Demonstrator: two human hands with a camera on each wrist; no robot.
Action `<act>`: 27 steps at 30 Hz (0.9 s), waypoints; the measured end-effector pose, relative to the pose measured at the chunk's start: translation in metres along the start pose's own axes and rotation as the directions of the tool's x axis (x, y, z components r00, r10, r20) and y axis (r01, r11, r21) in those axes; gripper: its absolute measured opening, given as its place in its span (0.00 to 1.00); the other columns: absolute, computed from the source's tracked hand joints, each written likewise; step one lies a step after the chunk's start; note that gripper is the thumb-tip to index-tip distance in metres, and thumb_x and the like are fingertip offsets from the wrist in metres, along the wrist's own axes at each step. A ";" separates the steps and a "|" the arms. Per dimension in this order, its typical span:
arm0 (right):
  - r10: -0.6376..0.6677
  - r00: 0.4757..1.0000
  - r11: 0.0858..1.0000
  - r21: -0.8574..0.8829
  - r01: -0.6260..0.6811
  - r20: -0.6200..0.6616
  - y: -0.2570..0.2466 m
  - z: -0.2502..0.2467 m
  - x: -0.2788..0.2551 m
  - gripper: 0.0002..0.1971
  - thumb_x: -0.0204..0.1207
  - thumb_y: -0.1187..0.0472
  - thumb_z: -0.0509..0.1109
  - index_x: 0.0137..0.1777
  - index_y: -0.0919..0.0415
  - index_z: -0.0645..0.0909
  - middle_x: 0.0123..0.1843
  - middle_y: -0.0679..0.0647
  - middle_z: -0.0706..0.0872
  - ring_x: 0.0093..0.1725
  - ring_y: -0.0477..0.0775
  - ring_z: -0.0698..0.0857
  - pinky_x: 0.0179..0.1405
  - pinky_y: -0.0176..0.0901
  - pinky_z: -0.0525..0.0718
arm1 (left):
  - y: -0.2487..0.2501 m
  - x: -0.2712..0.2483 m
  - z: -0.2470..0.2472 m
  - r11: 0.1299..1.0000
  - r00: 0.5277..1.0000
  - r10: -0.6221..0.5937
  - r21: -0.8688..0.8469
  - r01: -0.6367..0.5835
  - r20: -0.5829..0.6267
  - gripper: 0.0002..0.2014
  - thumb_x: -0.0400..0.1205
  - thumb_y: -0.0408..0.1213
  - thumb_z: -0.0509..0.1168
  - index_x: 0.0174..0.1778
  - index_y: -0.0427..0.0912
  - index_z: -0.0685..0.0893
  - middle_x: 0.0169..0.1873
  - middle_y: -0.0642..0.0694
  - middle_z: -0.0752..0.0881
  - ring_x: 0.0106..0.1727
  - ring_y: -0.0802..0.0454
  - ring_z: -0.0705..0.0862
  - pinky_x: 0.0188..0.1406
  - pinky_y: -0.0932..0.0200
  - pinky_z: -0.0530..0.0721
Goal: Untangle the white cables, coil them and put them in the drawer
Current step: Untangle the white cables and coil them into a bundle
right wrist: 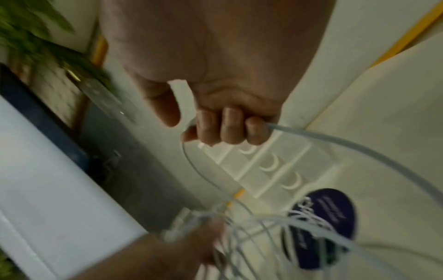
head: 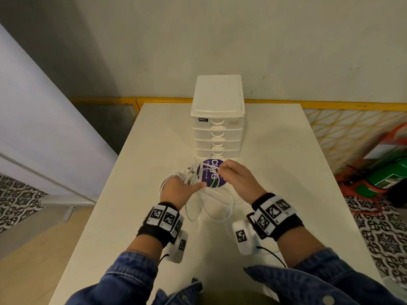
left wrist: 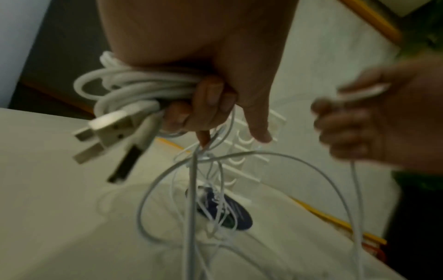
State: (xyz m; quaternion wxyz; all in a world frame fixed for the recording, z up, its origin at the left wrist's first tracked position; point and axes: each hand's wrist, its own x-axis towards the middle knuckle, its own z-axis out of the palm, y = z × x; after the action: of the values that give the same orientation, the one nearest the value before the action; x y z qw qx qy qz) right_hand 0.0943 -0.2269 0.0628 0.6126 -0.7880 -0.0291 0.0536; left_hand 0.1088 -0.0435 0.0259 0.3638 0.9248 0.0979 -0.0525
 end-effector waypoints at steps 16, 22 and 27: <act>0.108 0.749 0.932 -0.196 -0.306 -0.654 0.044 -0.056 0.008 0.17 0.83 0.51 0.57 0.49 0.67 0.77 0.40 0.57 0.82 0.39 0.60 0.81 0.41 0.46 0.76 | -0.026 0.011 -0.034 0.824 0.969 -0.234 -0.512 0.243 0.082 0.21 0.76 0.36 0.72 0.22 0.42 0.69 0.13 0.47 0.69 0.15 0.51 0.66 0.18 0.64 0.65; 0.458 0.646 0.858 0.112 -0.502 -0.611 0.078 -0.063 -0.003 0.13 0.85 0.56 0.53 0.58 0.65 0.73 0.36 0.57 0.84 0.31 0.60 0.85 0.38 0.51 0.85 | -0.003 0.012 -0.045 0.699 0.983 -0.168 -0.693 0.176 0.080 0.21 0.79 0.35 0.69 0.21 0.43 0.69 0.12 0.50 0.66 0.13 0.54 0.62 0.15 0.65 0.61; 0.273 0.834 0.727 -0.465 -0.505 -0.479 0.075 -0.045 -0.002 0.27 0.82 0.53 0.59 0.78 0.64 0.62 0.75 0.66 0.69 0.75 0.65 0.67 0.73 0.54 0.66 | 0.012 0.002 -0.038 0.686 0.986 -0.020 -0.716 0.133 0.164 0.15 0.84 0.38 0.64 0.33 0.36 0.83 0.13 0.50 0.66 0.14 0.54 0.62 0.15 0.66 0.60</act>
State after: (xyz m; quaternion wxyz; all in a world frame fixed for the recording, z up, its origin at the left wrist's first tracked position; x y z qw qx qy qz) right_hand 0.0960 -0.2894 0.0010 0.3137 -0.9174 0.2441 0.0191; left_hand 0.1140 -0.0257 0.0616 0.7024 0.6952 0.1228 -0.0910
